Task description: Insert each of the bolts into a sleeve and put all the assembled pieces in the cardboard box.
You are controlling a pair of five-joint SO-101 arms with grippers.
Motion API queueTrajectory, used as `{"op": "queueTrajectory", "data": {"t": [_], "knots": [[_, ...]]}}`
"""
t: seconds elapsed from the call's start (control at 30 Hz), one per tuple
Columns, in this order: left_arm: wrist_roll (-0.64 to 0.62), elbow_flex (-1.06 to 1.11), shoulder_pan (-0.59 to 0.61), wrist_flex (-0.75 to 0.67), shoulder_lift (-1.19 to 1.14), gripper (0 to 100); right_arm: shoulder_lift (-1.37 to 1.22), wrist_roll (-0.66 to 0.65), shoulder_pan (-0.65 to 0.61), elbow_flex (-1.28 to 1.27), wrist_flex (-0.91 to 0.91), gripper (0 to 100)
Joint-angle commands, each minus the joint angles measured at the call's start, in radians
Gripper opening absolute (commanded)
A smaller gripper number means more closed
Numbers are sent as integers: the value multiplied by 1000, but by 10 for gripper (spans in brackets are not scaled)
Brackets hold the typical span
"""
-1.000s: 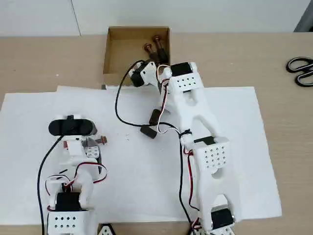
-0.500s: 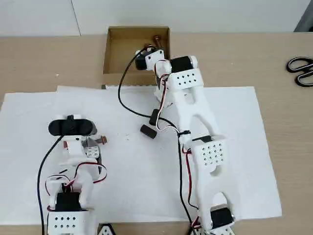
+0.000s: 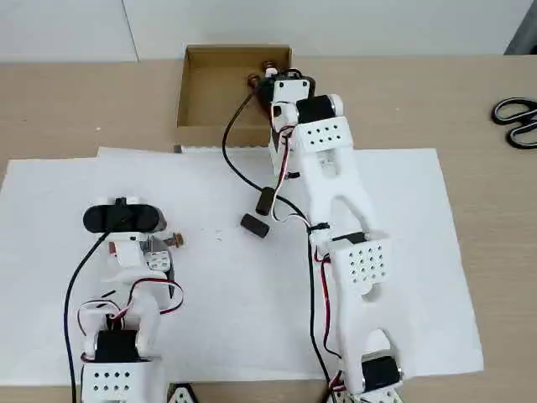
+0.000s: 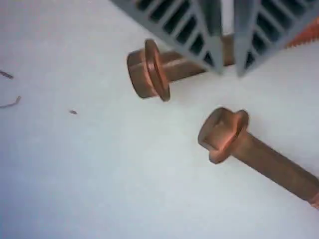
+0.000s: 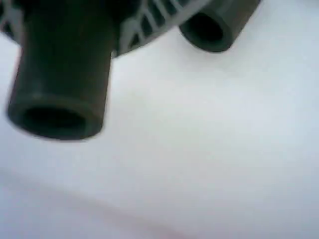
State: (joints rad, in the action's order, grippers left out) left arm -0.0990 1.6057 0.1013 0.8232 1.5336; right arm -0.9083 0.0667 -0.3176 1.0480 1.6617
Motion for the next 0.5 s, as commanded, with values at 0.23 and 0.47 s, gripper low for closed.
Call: {"op": "queueTrajectory", "data": {"t": [0.23,0.47], "knots": [[3,-2,2,-20,11,6,257,11,-2,152,22,2],[3,-2,2,-20,11,6,542,11,-2,-129,27,2]]}}
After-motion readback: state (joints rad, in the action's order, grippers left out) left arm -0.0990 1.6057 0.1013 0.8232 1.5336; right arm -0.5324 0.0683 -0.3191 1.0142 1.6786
